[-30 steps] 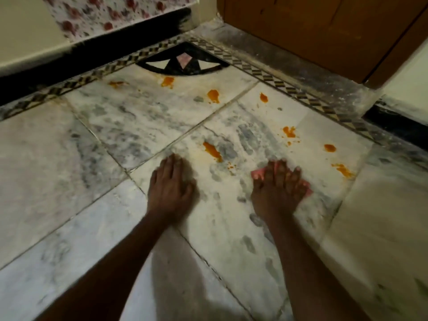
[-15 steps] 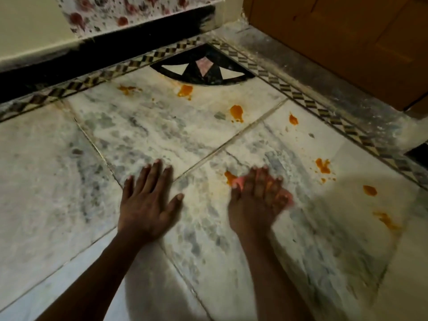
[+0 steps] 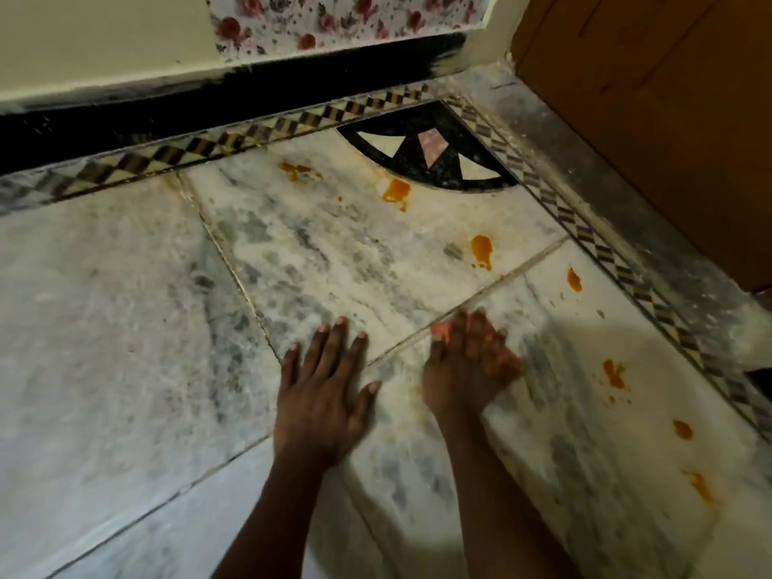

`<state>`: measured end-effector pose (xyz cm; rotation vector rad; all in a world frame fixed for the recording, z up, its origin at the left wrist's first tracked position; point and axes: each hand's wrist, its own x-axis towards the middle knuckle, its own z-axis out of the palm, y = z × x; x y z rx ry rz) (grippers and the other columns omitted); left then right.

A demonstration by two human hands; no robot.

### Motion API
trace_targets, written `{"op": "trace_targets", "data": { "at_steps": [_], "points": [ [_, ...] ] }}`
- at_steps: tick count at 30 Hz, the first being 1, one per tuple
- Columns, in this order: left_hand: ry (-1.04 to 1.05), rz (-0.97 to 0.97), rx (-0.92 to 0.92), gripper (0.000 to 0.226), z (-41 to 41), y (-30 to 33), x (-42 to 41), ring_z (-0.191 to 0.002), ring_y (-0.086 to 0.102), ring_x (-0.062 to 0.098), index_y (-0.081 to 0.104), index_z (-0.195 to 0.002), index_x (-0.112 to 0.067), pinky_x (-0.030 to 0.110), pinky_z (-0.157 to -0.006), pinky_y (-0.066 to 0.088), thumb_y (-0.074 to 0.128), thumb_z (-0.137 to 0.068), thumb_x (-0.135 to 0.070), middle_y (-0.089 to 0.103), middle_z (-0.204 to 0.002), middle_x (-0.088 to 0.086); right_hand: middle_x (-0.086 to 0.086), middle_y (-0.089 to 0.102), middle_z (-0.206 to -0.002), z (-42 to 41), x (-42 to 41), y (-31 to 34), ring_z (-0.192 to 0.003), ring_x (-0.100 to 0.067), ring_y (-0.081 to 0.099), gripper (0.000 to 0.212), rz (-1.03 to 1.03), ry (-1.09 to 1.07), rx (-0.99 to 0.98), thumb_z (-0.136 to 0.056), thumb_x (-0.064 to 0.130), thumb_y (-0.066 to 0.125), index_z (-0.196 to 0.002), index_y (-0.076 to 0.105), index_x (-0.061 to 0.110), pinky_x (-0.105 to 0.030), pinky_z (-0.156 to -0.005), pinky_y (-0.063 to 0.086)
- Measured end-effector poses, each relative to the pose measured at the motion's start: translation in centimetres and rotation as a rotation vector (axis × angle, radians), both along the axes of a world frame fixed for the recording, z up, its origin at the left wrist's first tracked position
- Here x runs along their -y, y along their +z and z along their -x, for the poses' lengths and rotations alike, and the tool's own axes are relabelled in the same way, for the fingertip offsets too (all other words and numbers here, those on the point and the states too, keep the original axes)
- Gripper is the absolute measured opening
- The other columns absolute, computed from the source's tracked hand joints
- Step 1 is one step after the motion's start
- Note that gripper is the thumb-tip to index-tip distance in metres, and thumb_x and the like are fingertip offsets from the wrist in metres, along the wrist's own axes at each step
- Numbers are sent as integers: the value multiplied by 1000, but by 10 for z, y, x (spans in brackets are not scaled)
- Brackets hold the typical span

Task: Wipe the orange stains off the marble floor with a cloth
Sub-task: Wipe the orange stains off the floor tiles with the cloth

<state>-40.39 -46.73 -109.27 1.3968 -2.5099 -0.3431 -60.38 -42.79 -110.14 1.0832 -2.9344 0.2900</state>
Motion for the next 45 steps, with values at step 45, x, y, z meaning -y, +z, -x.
{"op": "trace_targets", "data": {
  "at_steps": [45],
  "points": [
    [-88,-40,-115,57,-11,18,27,-136,63,30,72,-134,-13,51,-107,54,57,-87,-41,63,-152,7,-1,18,-177,-26,0,11,-162,-40,16,64,32,376,90,-107,52,33,-166,30,29,-74,-123,16]
  ]
}}
